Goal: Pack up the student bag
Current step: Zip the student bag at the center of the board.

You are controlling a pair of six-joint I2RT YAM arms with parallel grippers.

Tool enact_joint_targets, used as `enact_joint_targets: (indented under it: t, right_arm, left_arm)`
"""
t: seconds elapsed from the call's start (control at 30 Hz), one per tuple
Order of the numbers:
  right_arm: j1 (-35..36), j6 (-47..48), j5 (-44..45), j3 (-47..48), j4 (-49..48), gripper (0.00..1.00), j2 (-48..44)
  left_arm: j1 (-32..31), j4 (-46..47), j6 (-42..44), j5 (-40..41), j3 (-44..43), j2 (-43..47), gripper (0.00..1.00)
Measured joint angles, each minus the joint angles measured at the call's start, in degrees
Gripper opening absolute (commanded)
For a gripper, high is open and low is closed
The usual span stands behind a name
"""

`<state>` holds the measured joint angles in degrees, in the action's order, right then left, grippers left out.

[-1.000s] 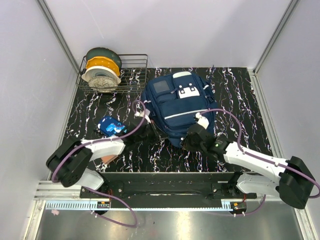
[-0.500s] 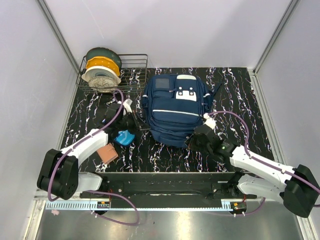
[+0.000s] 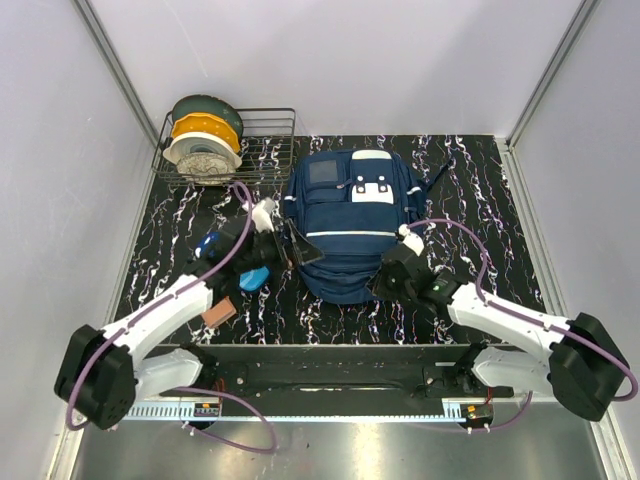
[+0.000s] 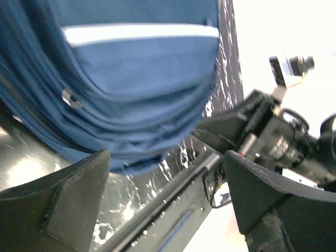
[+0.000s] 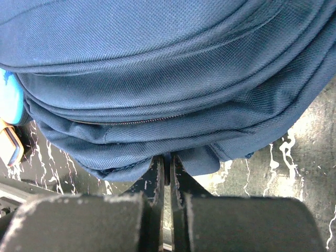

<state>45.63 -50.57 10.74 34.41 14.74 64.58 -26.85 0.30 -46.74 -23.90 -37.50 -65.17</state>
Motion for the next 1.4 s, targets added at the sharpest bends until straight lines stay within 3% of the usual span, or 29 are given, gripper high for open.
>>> enact_joint_targets:
  t: [0.2, 0.37, 0.47, 0.63, 0.73, 0.77, 0.87, 0.9, 1.13, 1.33, 1.4]
  right_arm:
    - [-0.1, 0.5, -0.8, 1.1, -0.4, 0.0, 1.9]
    - [-0.1, 0.7, -1.4, 1.7, -0.6, 0.0, 2.4]
    - [-0.1, 0.8, -1.7, 1.7, -0.6, 0.0, 2.6]
    - [-0.1, 0.8, -2.1, 1.7, -0.7, 0.0, 2.4]
    - [-0.1, 1.0, -2.5, 1.7, -0.7, 0.0, 1.8]
    - [-0.1, 1.2, -2.6, 1.7, -0.7, 0.0, 1.6]
    - [-0.2, 1.9, -2.4, 1.7, -0.4, 0.0, 1.0]
    - [-0.2, 2.3, -2.5, 1.7, -0.3, 0.0, 0.9]
    - [-0.2, 4.0, -2.8, 1.6, -0.3, 0.0, -1.4]
    - [-2.4, 3.8, -2.4, -1.6, -1.4, 0.0, -6.4]
    - [-3.9, 3.8, -1.5, -2.7, -0.2, 0.0, -7.1]
  left_arm:
    - [-13.2, 0.5, -10.8, 9.1, 9.5, 8.0, 0.94]
    - [-16.5, -1.0, -19.5, 16.2, 15.6, 10.9, 0.94]
    - [-16.7, 0.8, -22.1, 18.5, 15.0, 7.8, 0.94]
    - [-16.7, 8.7, -25.8, 20.3, 12.4, -4.9, 0.92]
    - [-16.8, 11.5, -25.9, 21.0, 10.3, -10.6, 0.67]
    - [-16.8, 12.5, -25.6, 21.2, 9.5, -12.4, 0.41]
    - [-16.6, 14.7, -25.5, 21.5, 8.9, -15.0, 0.07]
    - [-16.3, 15.2, -25.1, 21.6, 8.9, -15.2, 0.0]
    - [-12.3, 16.3, -22.8, 20.1, 12.0, -7.7, 0.0]
    - [-2.2, 8.4, -16.1, 11.7, 12.8, 4.5, 0.0]
    - [3.8, 4.3, -13.0, 7.3, 12.7, 6.9, 0.0]
